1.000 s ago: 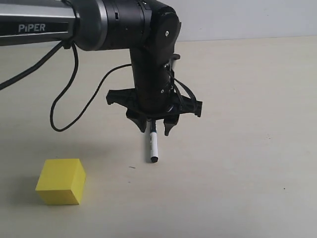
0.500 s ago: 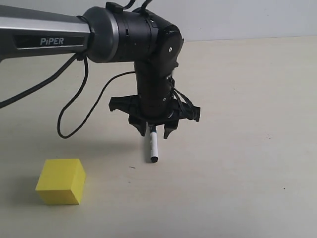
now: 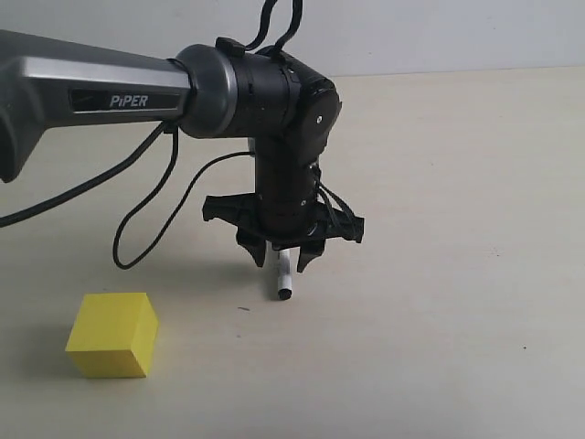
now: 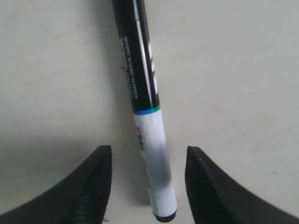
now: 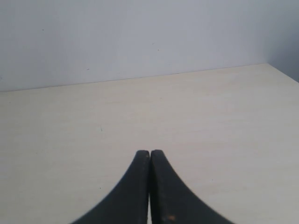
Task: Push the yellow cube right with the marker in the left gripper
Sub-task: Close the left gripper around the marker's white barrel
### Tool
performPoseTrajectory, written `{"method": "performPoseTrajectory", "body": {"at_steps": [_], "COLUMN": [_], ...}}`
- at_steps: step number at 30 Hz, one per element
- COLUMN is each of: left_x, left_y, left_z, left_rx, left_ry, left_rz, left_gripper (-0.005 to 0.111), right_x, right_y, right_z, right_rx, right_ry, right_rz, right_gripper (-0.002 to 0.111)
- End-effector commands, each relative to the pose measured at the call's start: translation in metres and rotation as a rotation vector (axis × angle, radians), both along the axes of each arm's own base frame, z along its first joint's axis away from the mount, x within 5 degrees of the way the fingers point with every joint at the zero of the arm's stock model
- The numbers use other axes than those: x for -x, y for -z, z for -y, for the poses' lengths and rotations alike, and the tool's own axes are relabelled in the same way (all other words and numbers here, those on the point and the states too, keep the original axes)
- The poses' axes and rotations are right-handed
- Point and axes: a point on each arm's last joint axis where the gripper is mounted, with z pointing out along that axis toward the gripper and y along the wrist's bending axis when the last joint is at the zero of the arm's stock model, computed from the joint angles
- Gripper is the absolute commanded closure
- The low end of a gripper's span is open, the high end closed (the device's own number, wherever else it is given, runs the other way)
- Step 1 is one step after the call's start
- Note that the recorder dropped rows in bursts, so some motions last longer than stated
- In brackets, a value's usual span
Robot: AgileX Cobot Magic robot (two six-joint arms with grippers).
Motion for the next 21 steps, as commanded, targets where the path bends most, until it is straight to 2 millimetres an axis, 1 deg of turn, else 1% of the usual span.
{"method": "performPoseTrajectory", "body": {"at_steps": [1,7,21], "left_x": [-0.001,0.000,-0.001], "left_y": [-0.004,0.003,0.008], "left_z": [0.003,0.003,0.003], "left_rx": [0.019,0.008,0.012], "left_ry": [-0.002,-0.002,0.000], "left_rz": [0.021,0.011,0.016], "left_gripper": [0.062,0.064,0.064], "right_x": [0.000,0.000,0.000], "right_y": [0.000,0.000,0.000], "right_z": [0.000,0.000,0.000], "right_rx": [0.004,0.004,0.004], "right_ry": [0.006,0.006,0.006], "right_rz": [0.009,0.009,0.009], "right_gripper": [0.108,0.108,0.108]}}
